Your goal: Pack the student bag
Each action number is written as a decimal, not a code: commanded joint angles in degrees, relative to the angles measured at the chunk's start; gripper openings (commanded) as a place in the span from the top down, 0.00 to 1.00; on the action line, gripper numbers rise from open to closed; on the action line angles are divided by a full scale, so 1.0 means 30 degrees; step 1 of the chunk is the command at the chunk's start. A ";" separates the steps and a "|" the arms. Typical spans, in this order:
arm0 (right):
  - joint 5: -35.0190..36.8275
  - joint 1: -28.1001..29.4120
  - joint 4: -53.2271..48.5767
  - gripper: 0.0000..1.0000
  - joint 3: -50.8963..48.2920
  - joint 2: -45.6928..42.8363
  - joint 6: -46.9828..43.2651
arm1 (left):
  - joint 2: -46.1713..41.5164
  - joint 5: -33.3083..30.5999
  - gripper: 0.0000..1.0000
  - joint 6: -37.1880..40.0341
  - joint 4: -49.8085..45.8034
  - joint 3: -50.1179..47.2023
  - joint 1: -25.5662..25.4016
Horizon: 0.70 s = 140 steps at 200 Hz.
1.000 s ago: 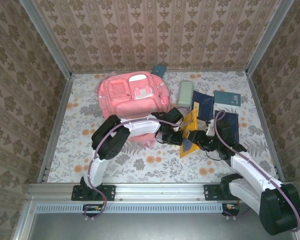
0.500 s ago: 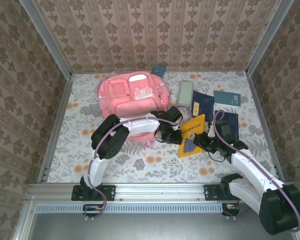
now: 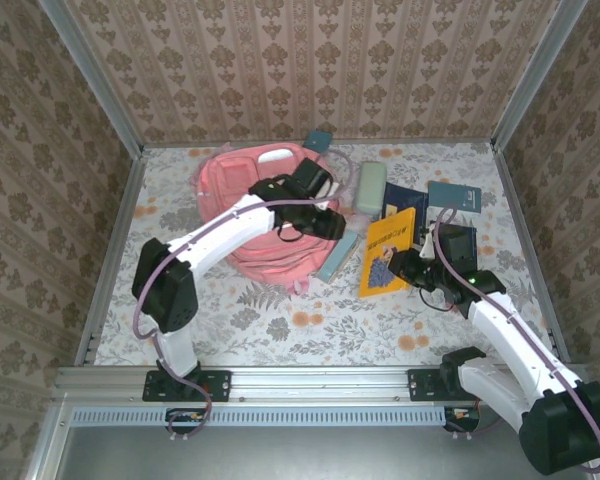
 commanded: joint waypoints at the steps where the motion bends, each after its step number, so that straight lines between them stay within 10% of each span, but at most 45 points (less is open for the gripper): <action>1: -0.0624 0.0084 0.1599 1.00 0.1254 0.0325 0.0531 | 0.0127 -0.3738 0.50 0.3926 -0.2760 -0.0154 0.0678; 40: -0.0970 0.0141 0.2520 1.00 0.1522 0.1051 0.1113 | 0.0348 -0.7579 0.49 0.8286 -0.2348 -0.1707 0.1379; 140: -0.0810 0.0236 0.2947 1.00 0.1251 0.1363 0.1655 | 0.2501 -0.7293 0.38 1.0680 -0.1747 -0.2652 0.1712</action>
